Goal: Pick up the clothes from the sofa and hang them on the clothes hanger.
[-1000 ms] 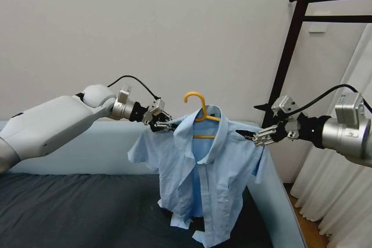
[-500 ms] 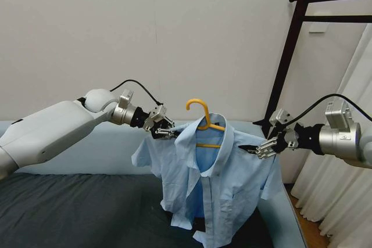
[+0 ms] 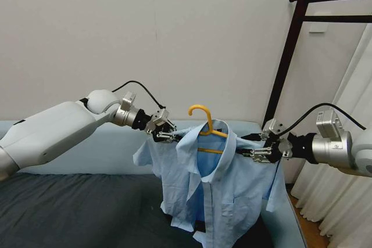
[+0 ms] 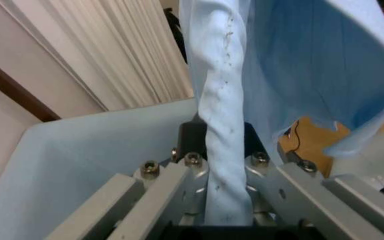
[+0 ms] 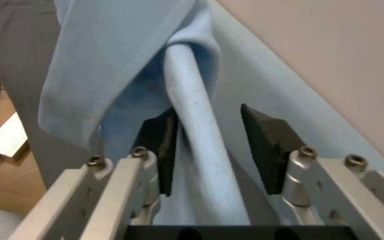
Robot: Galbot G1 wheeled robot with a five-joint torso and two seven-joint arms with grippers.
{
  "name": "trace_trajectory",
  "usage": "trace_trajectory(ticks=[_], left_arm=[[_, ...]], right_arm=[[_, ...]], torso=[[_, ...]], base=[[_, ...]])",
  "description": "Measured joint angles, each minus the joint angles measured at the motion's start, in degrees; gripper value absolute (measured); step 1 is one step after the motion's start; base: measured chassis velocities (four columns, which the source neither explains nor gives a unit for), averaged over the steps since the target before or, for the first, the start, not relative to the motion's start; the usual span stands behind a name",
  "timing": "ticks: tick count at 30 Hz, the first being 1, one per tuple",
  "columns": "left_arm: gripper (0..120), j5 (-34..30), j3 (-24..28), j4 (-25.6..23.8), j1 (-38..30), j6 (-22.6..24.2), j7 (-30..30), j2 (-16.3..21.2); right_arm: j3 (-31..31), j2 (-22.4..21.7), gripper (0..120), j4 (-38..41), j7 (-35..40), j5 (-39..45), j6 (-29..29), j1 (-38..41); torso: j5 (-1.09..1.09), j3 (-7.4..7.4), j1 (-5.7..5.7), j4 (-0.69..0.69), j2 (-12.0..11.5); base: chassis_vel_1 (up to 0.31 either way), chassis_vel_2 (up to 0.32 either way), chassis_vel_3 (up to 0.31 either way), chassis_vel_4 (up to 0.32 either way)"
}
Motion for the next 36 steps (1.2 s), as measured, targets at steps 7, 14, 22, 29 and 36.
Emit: trace_trajectory(ticks=[7,14,22,29,36], left_arm=[[1,0.02,0.12,-0.02,-0.14,-0.07,0.05,0.28],[1,0.51,0.21,0.59,-0.10,-0.79,-0.19,0.30],[11,2.05,0.30,1.18,-0.01,-2.66,-3.02,-0.29],[39,3.64,0.24,2.24,-0.98,-4.57,-5.84,-0.39],[64,3.70,-1.88,1.64,-1.07,-4.88,-6.77,0.83]], right_arm=[[-0.53,0.60,14,0.28,-0.27,0.54,-0.05,-0.08],[-0.85,1.31,6,0.13,-0.31,0.65,0.04,-0.01],[-0.84,1.31,6,0.13,0.13,0.84,0.13,-0.08],[-0.28,2.38,6,-1.24,2.90,3.19,-0.30,-0.07],[0.54,3.58,6,-3.10,6.28,6.34,-1.54,-0.02]], torso=[[0.00,0.00,0.00,0.01,0.00],[0.00,0.00,0.00,0.01,0.00],[0.00,0.00,0.00,0.01,0.00],[0.01,0.00,0.00,0.00,0.00],[0.00,0.00,0.00,0.00,0.00]], base=[[0.000,0.000,0.000,0.000],[0.000,0.000,0.000,0.000],[0.000,0.000,0.000,0.000],[0.000,0.000,0.000,0.000],[0.000,0.000,0.000,0.000]])
